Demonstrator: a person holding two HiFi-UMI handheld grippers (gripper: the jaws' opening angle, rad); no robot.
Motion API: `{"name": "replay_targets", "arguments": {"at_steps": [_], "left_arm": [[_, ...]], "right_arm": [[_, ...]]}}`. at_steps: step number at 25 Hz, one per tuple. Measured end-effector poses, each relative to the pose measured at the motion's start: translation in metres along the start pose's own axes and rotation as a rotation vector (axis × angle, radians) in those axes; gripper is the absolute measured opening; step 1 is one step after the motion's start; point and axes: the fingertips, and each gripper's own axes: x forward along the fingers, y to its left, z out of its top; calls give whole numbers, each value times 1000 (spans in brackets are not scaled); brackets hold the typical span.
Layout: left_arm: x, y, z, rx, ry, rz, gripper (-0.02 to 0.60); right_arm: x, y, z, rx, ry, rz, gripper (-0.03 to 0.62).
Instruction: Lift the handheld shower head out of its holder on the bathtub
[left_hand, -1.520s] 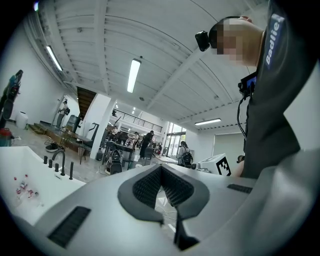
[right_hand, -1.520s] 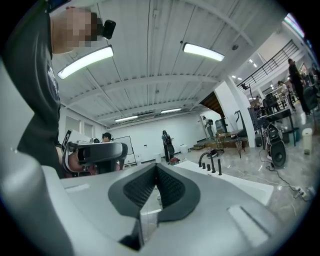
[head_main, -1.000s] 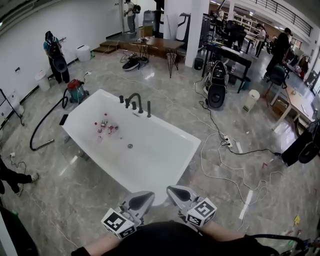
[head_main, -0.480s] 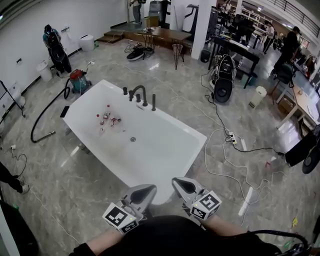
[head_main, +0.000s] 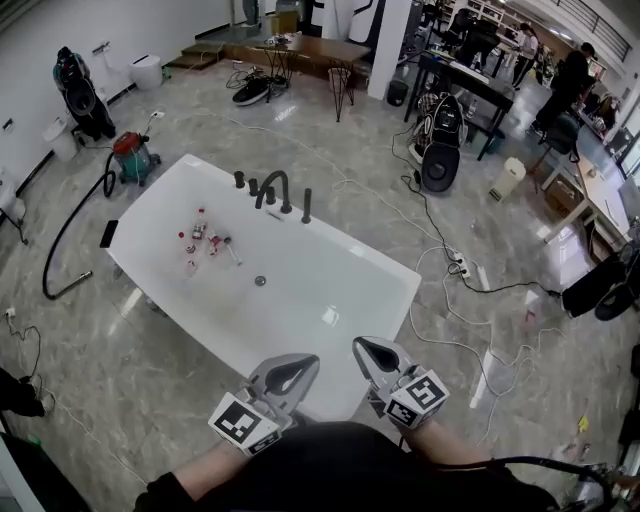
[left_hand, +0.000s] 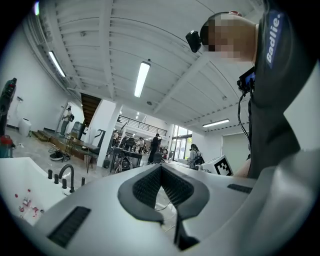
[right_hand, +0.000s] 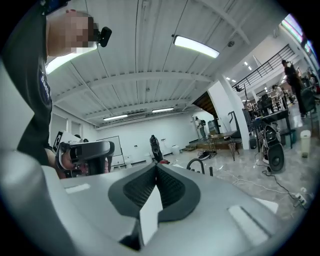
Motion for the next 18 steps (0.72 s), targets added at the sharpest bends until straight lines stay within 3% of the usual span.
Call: {"name": "replay_targets", "arguments": {"at_steps": [9,18], "left_arm": [[22,73,6,-42,-15,-11,0],[69,89,-2,-39,-20,100,0]], "right_arm": [[67,-37,15,-16,-12,-45,2],[75,-90,18,-36,49,67,3]]}}
